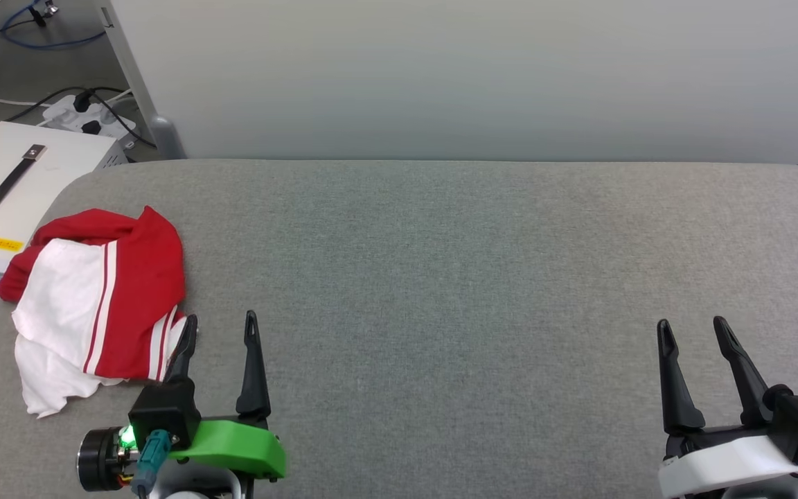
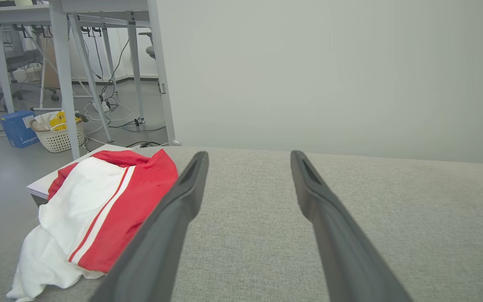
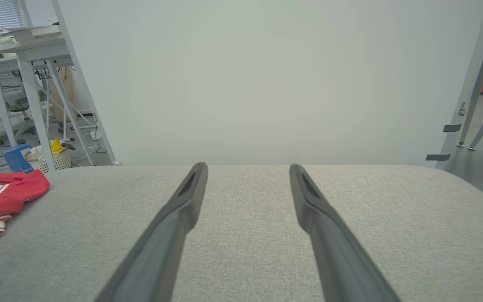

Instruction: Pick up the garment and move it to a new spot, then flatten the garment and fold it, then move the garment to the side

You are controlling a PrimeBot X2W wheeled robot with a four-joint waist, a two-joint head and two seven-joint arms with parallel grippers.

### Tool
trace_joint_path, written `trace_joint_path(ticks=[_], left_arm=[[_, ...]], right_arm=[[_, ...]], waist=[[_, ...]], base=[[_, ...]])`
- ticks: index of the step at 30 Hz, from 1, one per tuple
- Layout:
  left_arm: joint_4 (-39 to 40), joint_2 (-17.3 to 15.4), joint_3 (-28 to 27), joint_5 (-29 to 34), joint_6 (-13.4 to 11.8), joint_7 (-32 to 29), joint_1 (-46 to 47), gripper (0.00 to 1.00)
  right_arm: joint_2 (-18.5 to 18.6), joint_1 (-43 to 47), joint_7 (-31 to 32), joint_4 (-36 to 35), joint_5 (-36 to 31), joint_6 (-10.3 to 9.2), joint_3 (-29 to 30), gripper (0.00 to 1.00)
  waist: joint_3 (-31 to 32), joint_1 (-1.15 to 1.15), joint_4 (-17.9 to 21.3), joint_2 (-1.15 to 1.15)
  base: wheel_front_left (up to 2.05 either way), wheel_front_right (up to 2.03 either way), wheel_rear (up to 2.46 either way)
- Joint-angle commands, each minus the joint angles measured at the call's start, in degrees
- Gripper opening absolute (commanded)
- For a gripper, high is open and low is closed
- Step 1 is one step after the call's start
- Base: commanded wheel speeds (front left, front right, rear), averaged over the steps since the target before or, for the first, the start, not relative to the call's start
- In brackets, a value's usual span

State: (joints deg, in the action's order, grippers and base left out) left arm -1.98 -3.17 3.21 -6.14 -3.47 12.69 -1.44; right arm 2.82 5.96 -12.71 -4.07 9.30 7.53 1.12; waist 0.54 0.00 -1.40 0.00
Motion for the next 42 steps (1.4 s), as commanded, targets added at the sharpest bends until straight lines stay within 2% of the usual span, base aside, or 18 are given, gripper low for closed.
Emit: trace_joint_path(ticks=[1,8,30,37,42], left_arm=[[-0.25,0.26,-0.06,-0.61,-0.3,0.65,-0.7,1.0],[-0.39,0.28,-0.35,-1.29,-0.72,1.47,-0.53,1.0],[-0.53,0.29,-3.94,-3.96,-1.06,2.3,1.01,1.0],[-0.72,0.29,-4.75,-5.28,-1.17,2.3,0.92,1.0],[-0.92,0.29,-5.38,-5.96,-1.16,2.3,0.87,1.0]], right_arm=[[0.05,0.92,-0.66,-0.06,0.42,-0.04,-0.25,1.0],[0.06,0.82,-1.47,-0.67,0.55,-0.04,-0.76,1.0],[0.06,-0.66,-2.29,-1.33,-0.5,-0.04,-1.76,1.0],[0.06,-0.92,-2.29,-1.32,-1.01,-0.04,-2.32,1.0],[0.06,-1.25,-2.29,-1.31,-1.33,-0.04,-2.54,1.0]], waist=[[-0.1,0.0,-0.78,0.0],[-0.59,0.0,-4.35,0.0],[-4.11,0.0,-20.72,0.0],[-4.55,0.0,-24.17,0.0],[-4.94,0.0,-25.11,0.0]], base=[[0.0,0.0,0.0],[0.0,0.0,0.0],[0.0,0.0,0.0],[0.0,0.0,0.0],[0.0,0.0,0.0]])
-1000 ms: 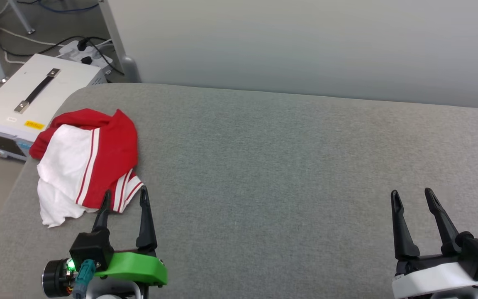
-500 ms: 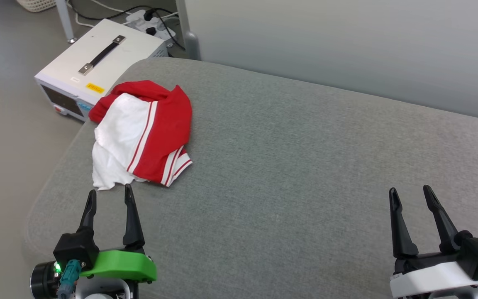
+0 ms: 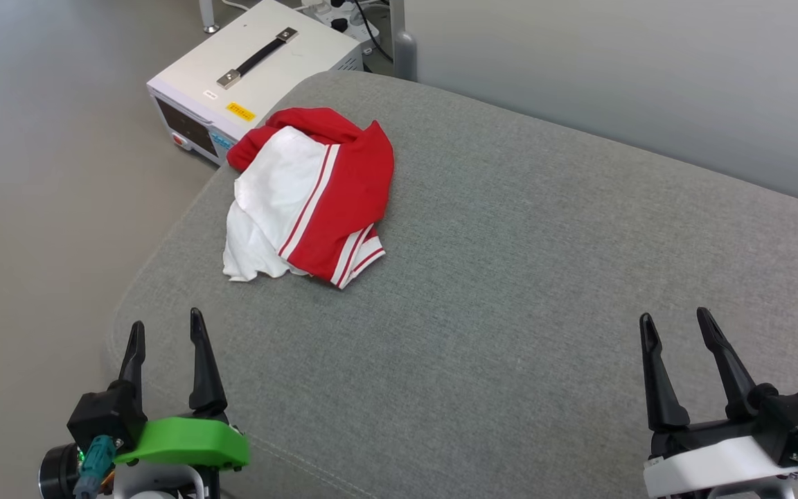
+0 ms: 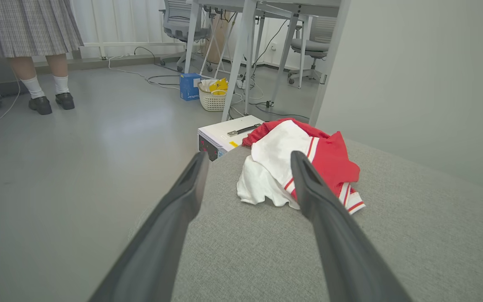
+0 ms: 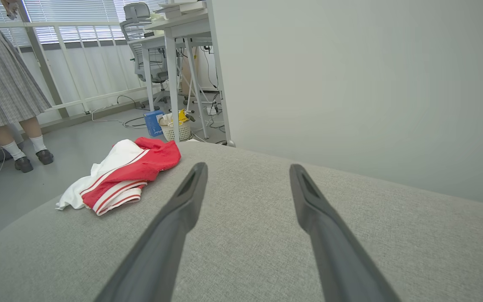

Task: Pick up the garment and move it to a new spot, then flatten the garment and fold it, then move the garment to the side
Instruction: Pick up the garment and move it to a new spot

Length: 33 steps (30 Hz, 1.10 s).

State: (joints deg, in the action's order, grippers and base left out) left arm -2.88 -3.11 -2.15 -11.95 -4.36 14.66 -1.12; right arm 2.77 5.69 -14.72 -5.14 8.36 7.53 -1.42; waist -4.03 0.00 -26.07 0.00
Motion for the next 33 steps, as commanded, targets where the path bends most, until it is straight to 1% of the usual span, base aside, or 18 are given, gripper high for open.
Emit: trace_joint_path(ticks=[1,6,7,9,11,14,16,18,20,23,25,27,29,31,33], left_arm=[[-0.1,0.24,-0.08,-0.27,-0.29,0.34,0.55,1.0],[-0.26,0.24,-0.34,-1.18,-0.49,0.34,0.73,1.0],[-0.48,0.24,-0.44,-1.18,-0.04,0.34,1.08,1.0],[-1.01,0.24,-1.17,-0.09,1.31,0.34,2.39,1.0],[-1.46,0.18,-2.48,1.56,3.2,0.34,4.66,1.0],[-2.32,-0.33,-5.5,1.94,6.75,0.34,9.83,1.0],[-3.09,-1.52,-6.94,1.91,8.95,0.34,13.73,1.0],[-4.21,-2.71,-8.75,0.88,10.22,0.34,17.93,1.0],[-5.79,-4.51,-9.59,-0.22,11.13,0.34,21.96,1.0],[-8.01,-7.59,-9.62,-2.03,11.68,0.34,27.73,1.0],[-9.62,-10.33,-7.75,-3.11,11.78,0.34,31.22,1.0],[-12.07,-12.68,-4.46,-5.71,11.81,0.34,34.57,1.0],[-15.51,-16.0,0.13,-8.05,11.82,0.34,38.43,1.0],[-19.02,-18.59,3.83,-11.01,11.83,0.16,41.78,1.0],[-22.03,-21.25,8.17,-13.78,11.83,-1.61,45.05,1.0]], right_arm=[[0.1,-1.03,-0.28,-0.24,-0.44,-0.04,-0.05,1.0],[0.1,-1.21,-0.28,-0.27,-0.7,-0.04,-0.47,1.0],[0.1,-1.27,-0.28,-0.3,-0.78,-0.04,-0.58,1.0],[0.1,-1.45,-0.28,-0.39,-1.0,-0.04,-0.81,1.0],[0.1,-1.84,-0.28,-0.54,-1.53,-0.04,-1.08,1.0],[0.1,-2.75,-0.28,-0.93,-2.68,-0.04,-1.12,1.0],[0.1,-3.63,-0.28,-1.27,-3.51,-0.04,-1.22,1.0],[0.1,-4.54,-0.28,-1.49,-4.25,-0.04,-1.38,1.0],[0.1,-5.42,-0.28,-1.73,-4.83,-0.04,-1.38,1.0],[0.11,-6.64,-0.28,-2.1,-5.63,-0.04,-1.49,1.0],[0.22,-7.4,-0.28,-2.33,-5.9,-0.04,-1.51,1.0],[0.37,-7.93,-0.28,-2.66,-6.01,-0.04,-1.25,1.0],[0.66,-8.4,-0.28,-2.81,-6.07,-0.04,-1.5,1.0],[0.86,-9.03,-0.28,-2.82,-6.06,-0.04,-1.86,1.0],[0.95,-9.59,-0.28,-2.93,-6.05,-0.04,-1.99,1.0]], waist=[[-0.44,0.0,-0.5,0.0],[-0.85,0.0,-0.2,0.0],[-1.03,0.0,0.01,0.0],[-1.53,0.0,0.51,0.0],[-2.37,0.0,1.08,0.0],[-4.21,0.0,2.07,0.0],[-5.87,0.0,2.85,0.0],[-7.42,0.0,3.7,0.0],[-8.99,0.0,4.55,0.0],[-11.14,0.0,5.72,0.0],[-12.38,0.0,6.41,0.0],[-13.49,0.0,6.68,0.0],[-14.46,0.0,7.12,0.0],[-15.2,0.0,7.78,0.0],[-15.82,0.0,8.38,0.0]], base=[[0.0,0.0,0.0],[0.0,0.0,0.0],[0.0,0.0,0.0],[0.0,0.0,0.0],[0.0,0.0,0.0],[0.0,0.0,0.0],[0.0,0.0,0.0],[0.0,0.0,0.0],[0.0,0.0,0.0],[0.0,0.0,0.0],[0.0,0.0,0.0],[0.0,0.0,0.0],[0.0,0.0,0.0],[0.0,0.0,0.0],[0.0,0.0,0.0]])
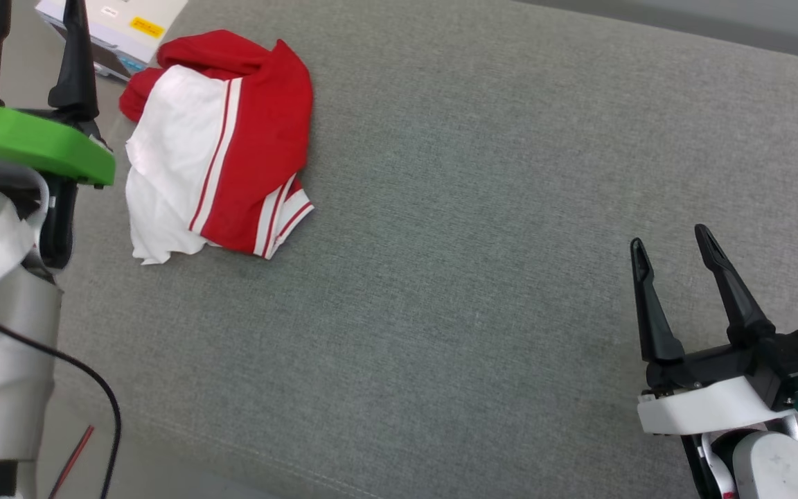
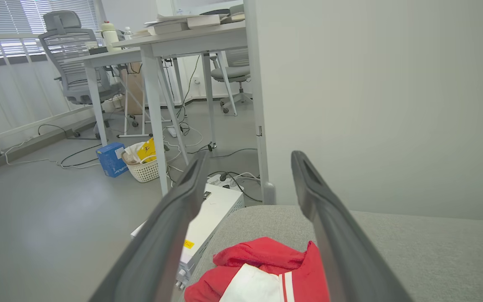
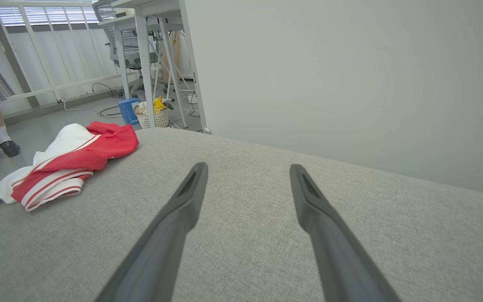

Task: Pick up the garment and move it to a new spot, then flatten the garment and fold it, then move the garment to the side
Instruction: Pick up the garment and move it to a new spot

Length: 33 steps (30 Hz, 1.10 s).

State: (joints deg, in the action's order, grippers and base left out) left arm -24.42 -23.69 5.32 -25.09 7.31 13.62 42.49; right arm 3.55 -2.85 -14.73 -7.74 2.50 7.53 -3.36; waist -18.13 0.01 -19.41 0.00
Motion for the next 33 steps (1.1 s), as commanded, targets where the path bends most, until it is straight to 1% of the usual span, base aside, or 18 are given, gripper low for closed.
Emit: trace_joint_path(ticks=[1,3,7,8,12,14,18,20,23,27,33], left_arm=[[-1.68,-1.85,2.95,-1.77,0.16,-2.06,2.74,1.0],[-3.51,-4.07,7.02,-5.29,0.16,-5.05,5.7,1.0],[-6.33,-8.91,15.68,-12.34,0.17,-15.72,9.82,1.0],[-7.59,-12.48,21.9,-16.7,0.17,-24.68,12.13,1.0],[-7.45,-15.23,28.56,-23.91,0.17,-37.01,13.62,1.0],[-7.55,-16.23,30.8,-27.1,0.17,-41.65,13.9,1.0],[-7.41,-17.75,35.97,-31.21,0.17,-49.57,13.22,1.0],[-7.7,-18.02,38.14,-32.41,0.17,-51.71,12.66,1.0],[-9.0,-17.62,40.29,-33.98,0.17,-52.74,11.84,1.0],[-12.25,-15.76,42.26,-35.82,0.17,-52.73,11.11,1.0],[-17.4,-12.94,46.15,-36.22,0.17,-52.62,10.4,1.0]], right_arm=[[0.25,-1.26,-0.27,-0.39,-0.19,-0.04,-0.13,1.0],[0.35,-1.73,-0.27,-0.62,-0.22,-0.04,-0.14,1.0],[0.42,-2.41,-0.27,-0.94,-0.14,-0.04,0.05,1.0],[0.37,-2.65,-0.27,-0.93,0.1,-0.04,0.19,1.0],[0.27,-2.58,-0.27,-0.9,0.48,-0.04,0.0,1.0],[0.23,-2.74,-0.27,-0.85,0.59,-0.04,-0.25,1.0],[0.16,-3.46,-0.27,-0.83,0.83,-0.04,-0.57,1.0],[0.13,-3.9,-0.27,-0.9,0.94,-0.04,-0.59,1.0],[0.17,-4.53,-0.27,-0.98,1.09,-0.04,-0.73,1.0],[0.51,-5.55,-0.27,-0.91,1.27,-0.04,-0.98,1.0],[0.71,-6.51,-0.27,-0.52,1.75,-0.04,-1.4,1.0]], waist=[[-1.93,-0.01,1.96,0.0],[-2.51,-0.01,2.54,0.0],[-3.34,-0.01,3.71,0.0],[-3.76,-0.01,4.58,0.0],[-4.11,-0.01,5.4,0.0],[-4.45,-0.01,5.88,0.0],[-5.5,-0.01,6.9,0.0],[-6.2,-0.01,7.38,0.0],[-7.41,-0.01,8.07,0.0],[-9.08,-0.01,8.86,0.0],[-10.17,-0.01,9.66,0.0]], base=[[0.0,0.0,0.0],[0.0,0.0,0.0],[0.0,0.0,0.0],[0.0,0.0,0.0],[0.0,0.0,0.0],[0.0,0.0,0.0],[0.0,0.0,0.0],[0.0,0.0,0.0],[0.0,0.0,0.0],[0.0,0.0,0.0],[0.0,0.0,0.0]])
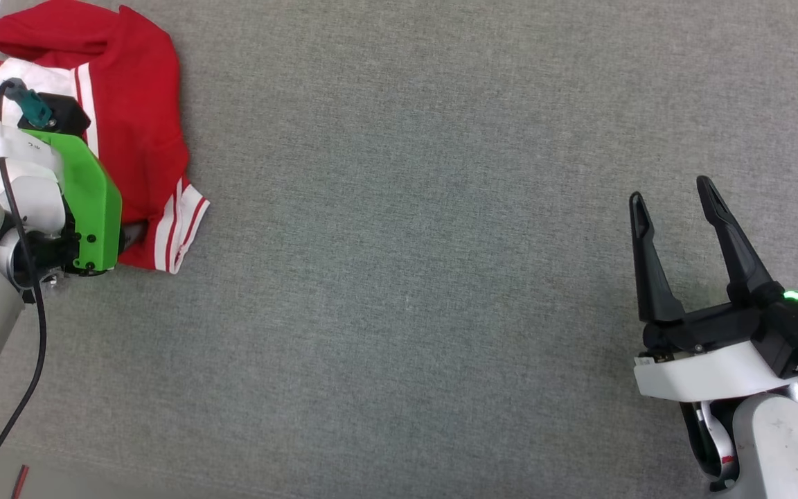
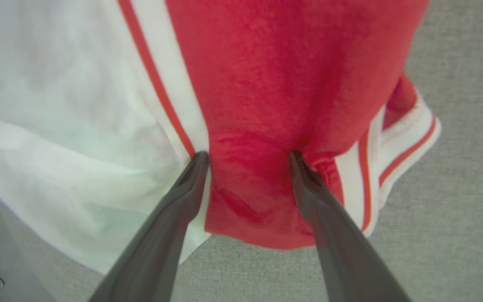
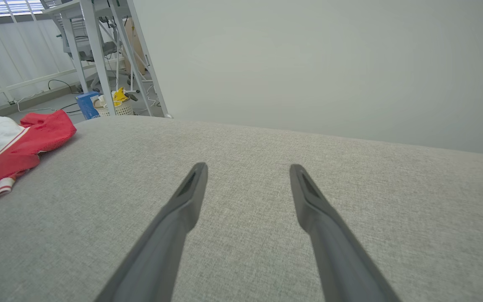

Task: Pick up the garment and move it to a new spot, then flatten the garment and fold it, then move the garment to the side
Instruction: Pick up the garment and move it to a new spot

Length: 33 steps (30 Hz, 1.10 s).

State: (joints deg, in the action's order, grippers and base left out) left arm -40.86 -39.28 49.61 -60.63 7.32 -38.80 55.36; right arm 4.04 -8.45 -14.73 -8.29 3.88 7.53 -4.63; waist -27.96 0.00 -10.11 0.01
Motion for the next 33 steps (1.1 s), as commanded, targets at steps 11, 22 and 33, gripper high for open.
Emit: trace_joint_path(ticks=[11,22,33], left_arm=[[-0.89,1.31,5.42,-3.43,0.16,5.25,-0.42,0.0],[9.42,-4.39,10.25,-0.71,0.16,15.93,4.53,0.0],[19.59,-2.91,14.53,3.51,0.16,20.88,10.98,0.0]], right_arm=[[0.11,-0.33,-0.27,1.12,1.52,-0.04,-0.55,1.0],[-0.87,2.58,-0.27,2.07,3.12,-0.04,0.01,1.0],[-1.14,4.69,-0.27,2.07,5.84,-0.04,0.74,1.0]], waist=[[2.38,0.0,-0.82,-0.01],[10.29,0.0,-1.91,-0.01],[13.84,0.0,0.88,-0.01]], base=[[0.0,0.0,0.0],[0.0,0.0,0.0],[0.0,0.0,0.0]])
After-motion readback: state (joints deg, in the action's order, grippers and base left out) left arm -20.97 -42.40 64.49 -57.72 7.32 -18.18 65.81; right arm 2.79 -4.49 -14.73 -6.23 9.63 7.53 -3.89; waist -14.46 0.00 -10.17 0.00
